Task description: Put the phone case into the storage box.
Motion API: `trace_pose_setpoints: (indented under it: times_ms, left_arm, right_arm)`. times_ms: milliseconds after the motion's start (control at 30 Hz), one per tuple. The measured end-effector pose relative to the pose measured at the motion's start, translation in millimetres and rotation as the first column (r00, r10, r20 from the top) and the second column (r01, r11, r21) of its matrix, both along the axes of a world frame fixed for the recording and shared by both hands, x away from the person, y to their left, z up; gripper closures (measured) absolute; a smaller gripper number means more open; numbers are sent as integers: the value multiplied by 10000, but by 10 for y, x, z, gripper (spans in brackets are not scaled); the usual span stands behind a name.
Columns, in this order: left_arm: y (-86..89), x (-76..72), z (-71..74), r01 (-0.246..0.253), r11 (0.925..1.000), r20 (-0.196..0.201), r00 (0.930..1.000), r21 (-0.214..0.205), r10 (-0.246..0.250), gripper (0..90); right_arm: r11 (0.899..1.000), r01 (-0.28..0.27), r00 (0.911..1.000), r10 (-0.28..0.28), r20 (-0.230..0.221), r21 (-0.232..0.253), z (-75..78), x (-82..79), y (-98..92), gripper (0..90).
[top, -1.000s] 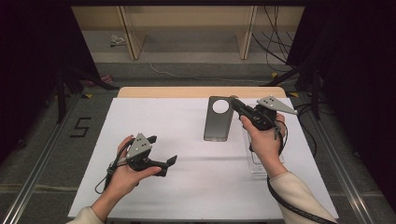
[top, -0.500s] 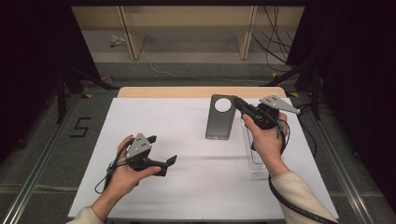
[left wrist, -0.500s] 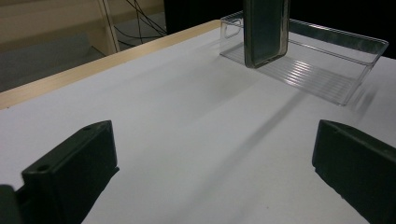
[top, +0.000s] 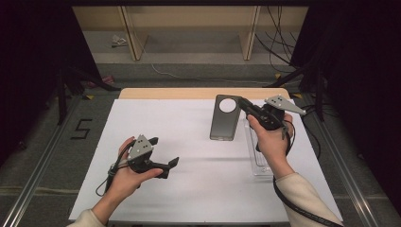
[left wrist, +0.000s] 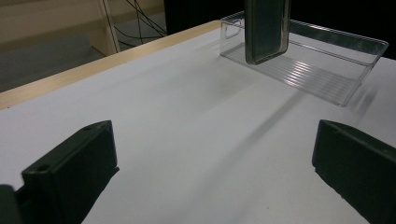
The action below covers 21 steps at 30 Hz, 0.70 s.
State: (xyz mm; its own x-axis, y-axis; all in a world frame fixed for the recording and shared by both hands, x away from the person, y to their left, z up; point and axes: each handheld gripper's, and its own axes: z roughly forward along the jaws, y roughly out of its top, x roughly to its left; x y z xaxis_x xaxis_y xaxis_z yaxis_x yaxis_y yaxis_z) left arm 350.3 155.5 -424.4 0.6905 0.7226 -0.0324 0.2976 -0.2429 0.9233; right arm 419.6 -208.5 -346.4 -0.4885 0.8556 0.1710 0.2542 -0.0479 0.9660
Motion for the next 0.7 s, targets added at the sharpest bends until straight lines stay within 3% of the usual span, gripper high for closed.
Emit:
trace_pose_setpoints:
  times_ms: [700]
  left_arm:
    - [8, 2, 1, -22, 10000, -7, 10000, -15, 22, 0]
  right_arm:
    - [9999, 137, 9999, -137, 52, -28, 20, 19, -62, 855]
